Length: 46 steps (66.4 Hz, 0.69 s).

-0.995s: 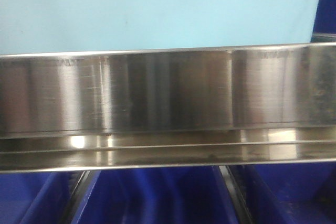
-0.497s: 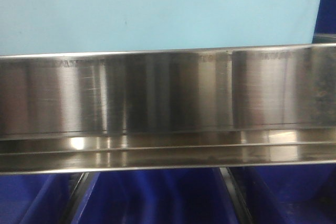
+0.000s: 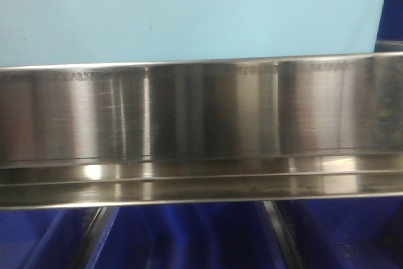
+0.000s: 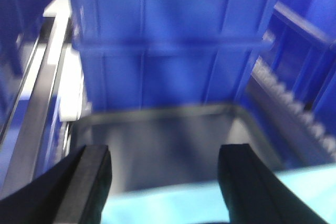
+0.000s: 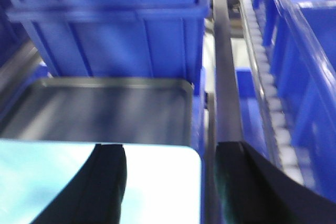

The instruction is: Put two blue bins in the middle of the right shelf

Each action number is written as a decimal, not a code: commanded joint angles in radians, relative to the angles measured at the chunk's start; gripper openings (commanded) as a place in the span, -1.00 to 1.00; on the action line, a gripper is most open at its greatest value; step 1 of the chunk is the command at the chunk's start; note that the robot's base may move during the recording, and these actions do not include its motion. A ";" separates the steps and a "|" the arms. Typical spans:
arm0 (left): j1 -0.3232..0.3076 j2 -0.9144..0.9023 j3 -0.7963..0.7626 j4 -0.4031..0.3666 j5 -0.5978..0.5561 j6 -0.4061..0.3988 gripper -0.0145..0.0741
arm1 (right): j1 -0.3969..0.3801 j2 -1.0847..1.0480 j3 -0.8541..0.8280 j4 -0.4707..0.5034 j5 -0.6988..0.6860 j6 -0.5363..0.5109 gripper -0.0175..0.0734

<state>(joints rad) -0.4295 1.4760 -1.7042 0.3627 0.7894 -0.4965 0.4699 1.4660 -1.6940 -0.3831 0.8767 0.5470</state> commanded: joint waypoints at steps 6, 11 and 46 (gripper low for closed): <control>-0.006 -0.010 -0.006 0.000 0.046 0.002 0.11 | 0.002 -0.010 -0.008 -0.015 -0.055 -0.006 0.00; -0.006 -0.011 -0.006 0.000 0.063 0.002 0.11 | 0.002 -0.010 -0.008 -0.015 -0.062 -0.006 0.00; -0.006 -0.011 -0.006 0.002 0.233 0.002 0.11 | 0.002 -0.010 -0.008 -0.013 0.052 -0.006 0.00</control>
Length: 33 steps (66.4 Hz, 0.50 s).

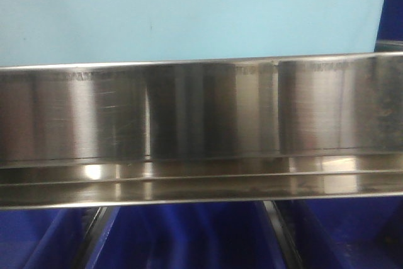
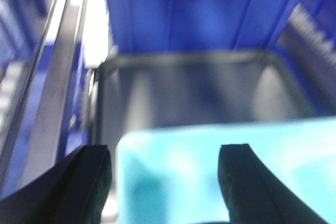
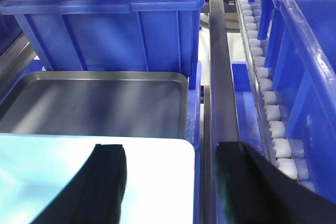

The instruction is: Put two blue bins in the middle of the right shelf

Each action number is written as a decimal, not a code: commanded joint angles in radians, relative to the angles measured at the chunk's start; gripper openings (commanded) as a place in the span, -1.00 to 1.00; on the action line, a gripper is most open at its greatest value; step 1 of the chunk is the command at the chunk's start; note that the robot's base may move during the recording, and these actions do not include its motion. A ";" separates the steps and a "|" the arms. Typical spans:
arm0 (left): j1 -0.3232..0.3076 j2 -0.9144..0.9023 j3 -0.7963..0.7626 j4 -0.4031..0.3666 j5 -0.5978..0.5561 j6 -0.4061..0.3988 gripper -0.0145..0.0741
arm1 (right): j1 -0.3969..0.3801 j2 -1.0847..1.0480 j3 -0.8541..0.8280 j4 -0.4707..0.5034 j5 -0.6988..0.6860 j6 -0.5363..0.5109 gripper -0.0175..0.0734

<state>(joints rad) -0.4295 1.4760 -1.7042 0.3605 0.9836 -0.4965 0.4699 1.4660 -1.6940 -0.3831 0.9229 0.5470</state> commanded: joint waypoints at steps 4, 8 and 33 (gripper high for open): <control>-0.006 -0.011 -0.006 0.004 0.081 0.002 0.11 | 0.002 -0.010 -0.008 0.002 0.051 -0.006 0.00; -0.006 -0.011 -0.006 0.002 0.109 0.000 0.11 | 0.002 -0.010 -0.013 0.009 0.098 -0.006 0.00; -0.006 0.065 -0.176 -0.047 0.237 0.015 0.12 | 0.002 0.082 -0.179 0.157 0.298 -0.117 0.00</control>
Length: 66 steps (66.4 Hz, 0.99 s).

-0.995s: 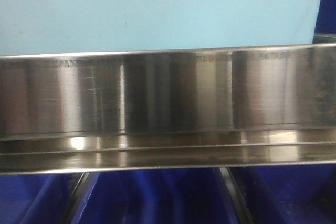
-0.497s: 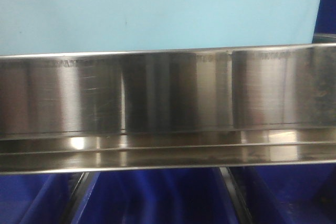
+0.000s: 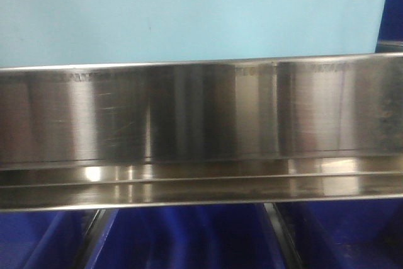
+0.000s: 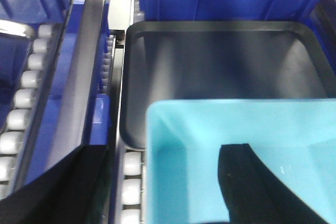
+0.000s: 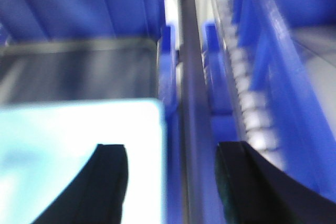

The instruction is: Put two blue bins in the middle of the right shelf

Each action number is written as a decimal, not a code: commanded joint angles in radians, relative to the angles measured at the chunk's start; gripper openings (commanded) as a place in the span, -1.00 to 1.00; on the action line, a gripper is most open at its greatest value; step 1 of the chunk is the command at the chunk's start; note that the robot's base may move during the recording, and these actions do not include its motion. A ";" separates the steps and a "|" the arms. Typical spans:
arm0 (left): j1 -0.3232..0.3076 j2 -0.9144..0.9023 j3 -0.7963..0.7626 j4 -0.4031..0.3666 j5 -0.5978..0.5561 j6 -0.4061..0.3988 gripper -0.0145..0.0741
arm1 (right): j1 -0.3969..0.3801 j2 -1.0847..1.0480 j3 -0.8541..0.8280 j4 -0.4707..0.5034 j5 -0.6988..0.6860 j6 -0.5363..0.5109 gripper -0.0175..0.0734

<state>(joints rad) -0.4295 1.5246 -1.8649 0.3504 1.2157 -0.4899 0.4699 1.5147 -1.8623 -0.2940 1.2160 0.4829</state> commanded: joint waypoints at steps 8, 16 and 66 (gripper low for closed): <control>-0.006 0.028 -0.009 -0.102 0.005 0.009 0.12 | 0.002 0.068 -0.008 0.092 0.005 -0.067 0.00; -0.006 0.031 0.018 -0.105 0.005 0.009 0.12 | 0.002 0.084 -0.008 0.092 0.005 -0.067 0.00; -0.006 0.031 0.207 -0.102 0.005 0.011 0.12 | 0.002 0.071 0.149 0.079 0.005 -0.067 0.00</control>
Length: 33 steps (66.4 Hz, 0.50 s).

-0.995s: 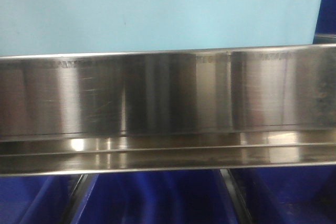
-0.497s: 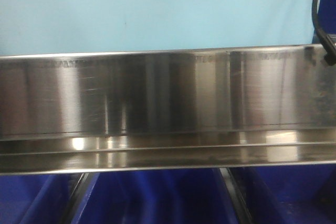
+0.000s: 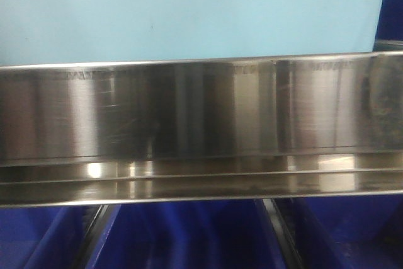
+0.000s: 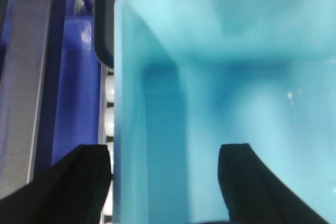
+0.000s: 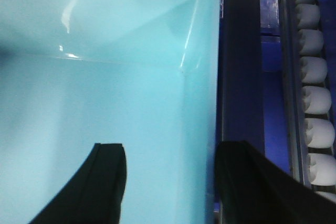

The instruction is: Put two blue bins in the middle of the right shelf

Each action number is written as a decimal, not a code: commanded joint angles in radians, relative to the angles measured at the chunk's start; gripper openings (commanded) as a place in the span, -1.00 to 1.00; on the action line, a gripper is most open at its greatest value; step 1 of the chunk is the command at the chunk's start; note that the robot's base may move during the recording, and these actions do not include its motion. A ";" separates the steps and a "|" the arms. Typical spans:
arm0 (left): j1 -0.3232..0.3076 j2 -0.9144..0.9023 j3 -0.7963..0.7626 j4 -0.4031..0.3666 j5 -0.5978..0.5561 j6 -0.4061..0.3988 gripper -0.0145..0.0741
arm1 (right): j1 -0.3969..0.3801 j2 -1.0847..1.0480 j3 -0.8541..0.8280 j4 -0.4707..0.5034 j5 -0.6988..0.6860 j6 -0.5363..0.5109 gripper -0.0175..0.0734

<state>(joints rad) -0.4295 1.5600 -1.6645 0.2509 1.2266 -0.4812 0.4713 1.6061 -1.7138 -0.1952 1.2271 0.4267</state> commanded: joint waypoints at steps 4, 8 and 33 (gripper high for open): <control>-0.006 -0.004 0.006 -0.002 -0.005 0.002 0.12 | 0.000 -0.027 0.001 -0.022 -0.006 -0.010 0.00; -0.006 -0.004 0.006 -0.002 -0.005 0.002 0.12 | 0.000 -0.043 0.001 -0.026 -0.006 -0.008 0.00; -0.006 -0.004 0.010 -0.002 -0.005 0.002 0.12 | 0.000 -0.065 0.067 -0.014 -0.006 0.021 0.00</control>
<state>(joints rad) -0.4295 1.5619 -1.6573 0.2504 1.2266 -0.4812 0.4713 1.5533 -1.6755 -0.2059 1.2263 0.4337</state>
